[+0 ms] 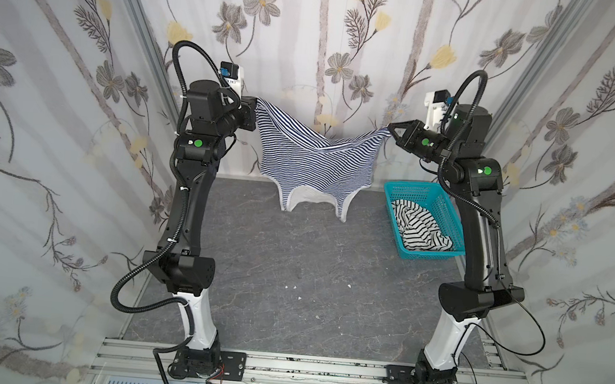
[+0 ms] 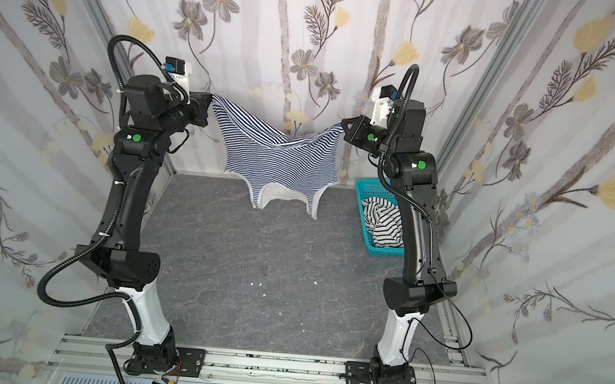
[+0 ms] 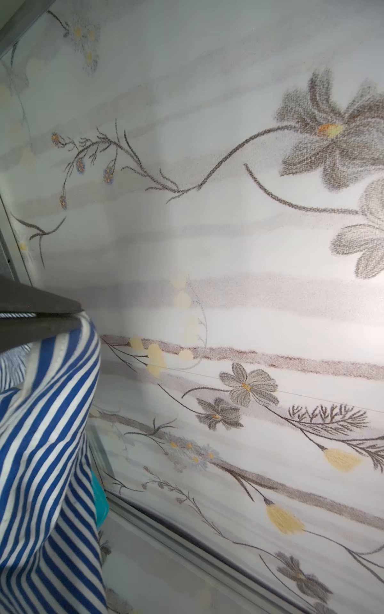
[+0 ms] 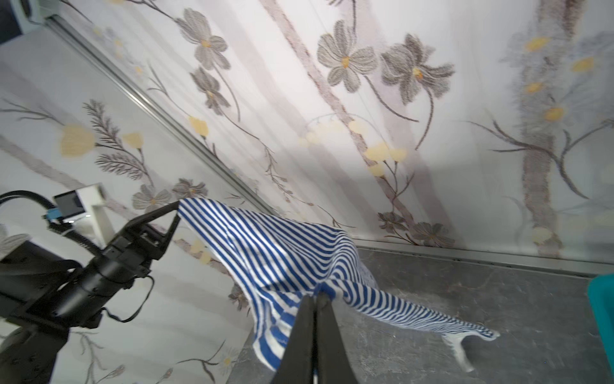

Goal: Fold and stack tank tops
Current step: Smooth out the tank top at the center of the table.

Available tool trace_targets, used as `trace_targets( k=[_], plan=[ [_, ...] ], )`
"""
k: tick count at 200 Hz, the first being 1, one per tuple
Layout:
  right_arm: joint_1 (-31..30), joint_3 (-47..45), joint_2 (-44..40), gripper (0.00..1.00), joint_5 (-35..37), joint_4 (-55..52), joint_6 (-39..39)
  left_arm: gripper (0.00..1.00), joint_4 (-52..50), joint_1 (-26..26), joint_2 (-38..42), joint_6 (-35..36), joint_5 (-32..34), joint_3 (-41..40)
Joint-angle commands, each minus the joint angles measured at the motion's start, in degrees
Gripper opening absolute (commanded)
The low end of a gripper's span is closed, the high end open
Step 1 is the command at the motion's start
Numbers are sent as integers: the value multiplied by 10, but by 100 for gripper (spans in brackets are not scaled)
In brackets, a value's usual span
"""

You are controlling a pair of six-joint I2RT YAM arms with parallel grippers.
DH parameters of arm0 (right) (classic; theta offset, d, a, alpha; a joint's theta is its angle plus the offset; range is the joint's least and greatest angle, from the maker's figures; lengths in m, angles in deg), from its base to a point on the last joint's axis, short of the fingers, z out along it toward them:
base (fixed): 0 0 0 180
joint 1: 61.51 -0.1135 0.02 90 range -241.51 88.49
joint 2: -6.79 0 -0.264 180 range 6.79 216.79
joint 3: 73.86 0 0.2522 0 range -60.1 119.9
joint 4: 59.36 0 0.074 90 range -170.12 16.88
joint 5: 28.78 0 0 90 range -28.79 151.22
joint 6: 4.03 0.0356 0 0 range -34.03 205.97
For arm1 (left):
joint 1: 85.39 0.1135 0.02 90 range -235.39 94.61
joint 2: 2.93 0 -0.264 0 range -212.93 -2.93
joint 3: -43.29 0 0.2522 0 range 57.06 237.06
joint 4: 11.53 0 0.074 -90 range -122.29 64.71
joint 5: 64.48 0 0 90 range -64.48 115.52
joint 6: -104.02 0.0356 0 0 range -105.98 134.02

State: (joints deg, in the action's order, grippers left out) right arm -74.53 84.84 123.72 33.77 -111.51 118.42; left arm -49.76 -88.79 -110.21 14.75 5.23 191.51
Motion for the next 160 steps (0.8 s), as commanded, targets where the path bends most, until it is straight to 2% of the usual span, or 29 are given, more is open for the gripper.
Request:
trace_targets(
  k=[1, 26, 42, 63, 84, 101, 120, 160],
  plan=[
    [0, -23, -8, 0, -28, 30, 2, 0, 17, 7, 40, -7, -15, -67],
    [-6, -167, -41, 0, 2, 20, -21, 0, 30, 7, 87, 13, -37, -197],
    [-7, -325, -83, 0, 16, 53, -31, 0, 43, 7, 114, 34, -43, -296],
    [-15, -568, -173, 0, 18, 164, -14, 0, 48, 9, 164, 74, -41, -432],
    [-29, -728, -249, 0, 25, 219, 1, 0, 49, 9, 249, 123, -69, -579],
    [-47, -806, -296, 0, 19, 242, 11, 0, 49, 9, 315, 167, -65, -687],
    [-72, -855, -317, 0, 37, 240, 11, 0, 45, 9, 361, 202, -39, -766],
    [-86, -948, -342, 0, 42, 253, 24, 0, 3, 8, 383, 256, -29, -842]
  ],
)
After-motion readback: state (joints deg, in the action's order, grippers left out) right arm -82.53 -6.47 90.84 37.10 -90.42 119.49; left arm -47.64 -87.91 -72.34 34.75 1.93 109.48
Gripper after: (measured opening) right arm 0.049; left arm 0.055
